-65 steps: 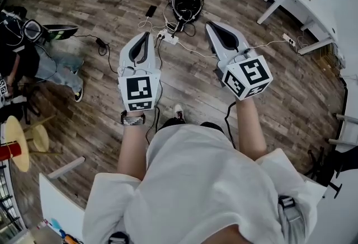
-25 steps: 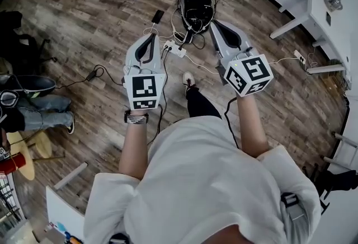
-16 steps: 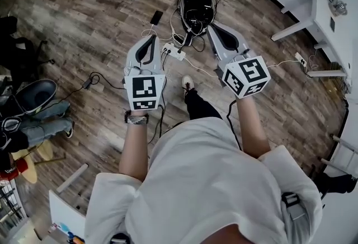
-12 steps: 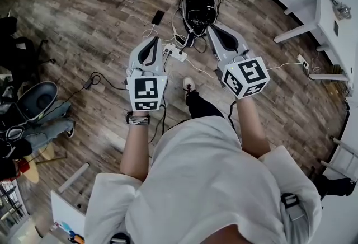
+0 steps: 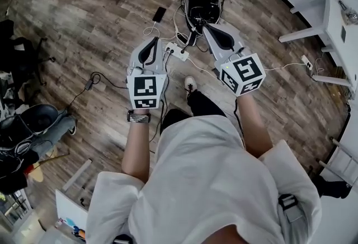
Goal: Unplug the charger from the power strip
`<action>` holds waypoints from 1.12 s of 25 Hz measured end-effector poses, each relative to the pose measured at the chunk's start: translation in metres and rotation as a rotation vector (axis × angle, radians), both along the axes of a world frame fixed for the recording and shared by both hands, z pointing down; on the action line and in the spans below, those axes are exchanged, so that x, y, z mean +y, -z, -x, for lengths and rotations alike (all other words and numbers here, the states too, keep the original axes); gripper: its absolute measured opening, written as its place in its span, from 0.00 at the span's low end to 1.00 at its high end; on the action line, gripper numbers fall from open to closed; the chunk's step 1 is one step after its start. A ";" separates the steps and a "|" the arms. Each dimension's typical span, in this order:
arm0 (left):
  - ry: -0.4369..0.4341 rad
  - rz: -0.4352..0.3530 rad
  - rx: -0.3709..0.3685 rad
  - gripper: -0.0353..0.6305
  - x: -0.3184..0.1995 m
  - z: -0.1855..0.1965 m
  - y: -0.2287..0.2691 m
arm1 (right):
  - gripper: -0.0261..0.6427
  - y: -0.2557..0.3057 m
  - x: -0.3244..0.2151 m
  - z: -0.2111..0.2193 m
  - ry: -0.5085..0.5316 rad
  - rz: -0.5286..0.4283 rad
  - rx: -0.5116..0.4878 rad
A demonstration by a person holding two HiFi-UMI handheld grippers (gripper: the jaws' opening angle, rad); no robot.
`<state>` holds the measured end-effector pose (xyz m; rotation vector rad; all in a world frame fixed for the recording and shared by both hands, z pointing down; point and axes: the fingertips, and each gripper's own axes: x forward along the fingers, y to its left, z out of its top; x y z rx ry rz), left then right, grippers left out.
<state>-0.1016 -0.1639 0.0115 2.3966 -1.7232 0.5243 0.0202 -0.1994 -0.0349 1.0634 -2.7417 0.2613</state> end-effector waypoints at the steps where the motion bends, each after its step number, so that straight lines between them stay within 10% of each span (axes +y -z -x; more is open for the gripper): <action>1: -0.003 0.010 0.006 0.06 0.000 0.001 -0.006 | 0.04 -0.007 -0.001 0.002 0.000 0.008 0.006; 28: -0.002 0.162 0.065 0.06 -0.027 0.021 -0.204 | 0.04 -0.209 -0.039 0.012 -0.063 0.132 0.037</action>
